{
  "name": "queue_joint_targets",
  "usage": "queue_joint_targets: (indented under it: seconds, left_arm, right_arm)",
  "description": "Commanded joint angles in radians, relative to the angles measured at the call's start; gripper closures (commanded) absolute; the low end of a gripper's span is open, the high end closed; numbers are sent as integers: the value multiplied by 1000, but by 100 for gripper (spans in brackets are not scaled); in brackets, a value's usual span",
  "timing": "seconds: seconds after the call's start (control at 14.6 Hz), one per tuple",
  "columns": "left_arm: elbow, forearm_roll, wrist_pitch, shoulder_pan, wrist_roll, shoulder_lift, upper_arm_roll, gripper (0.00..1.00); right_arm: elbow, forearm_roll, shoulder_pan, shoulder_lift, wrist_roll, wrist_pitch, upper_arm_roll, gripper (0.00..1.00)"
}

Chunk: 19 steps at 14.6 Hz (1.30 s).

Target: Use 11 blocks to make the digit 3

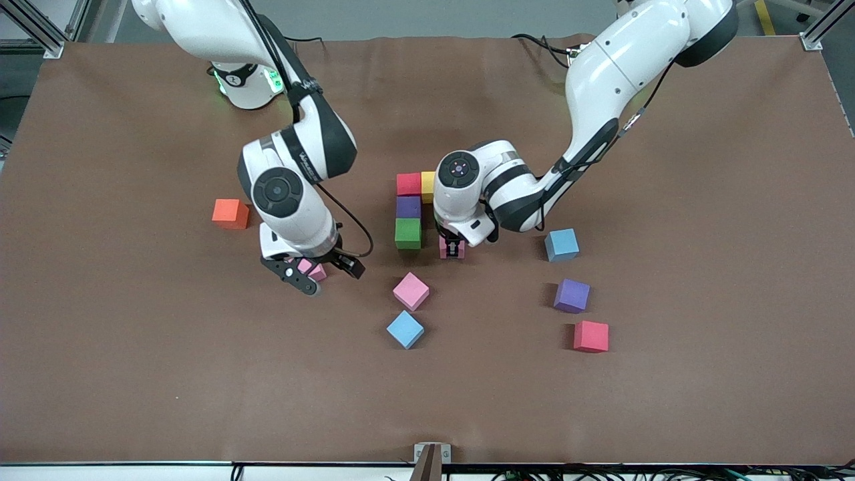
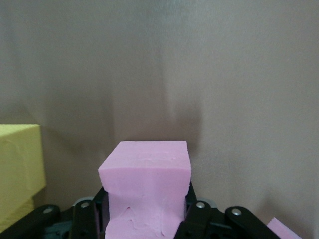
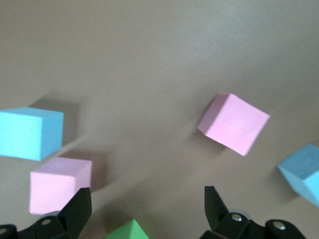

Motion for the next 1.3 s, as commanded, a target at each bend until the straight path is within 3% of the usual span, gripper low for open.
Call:
queue_joint_targets:
  seconds: [0.0,1.1,1.24]
  left_arm:
    - [56,-11,16,-33,-11,43,22,61]
    - [108,-68,32,-99,-11,78,28,58]
    - [106,-64,32,-99,-8,77,28,53]
  right_arm:
    - [125,17,-3,98,70,-21,0,0]
    - [194,19,25,165,87,-14,17,0]
    - [196,19,25,171,113,-7,22,0]
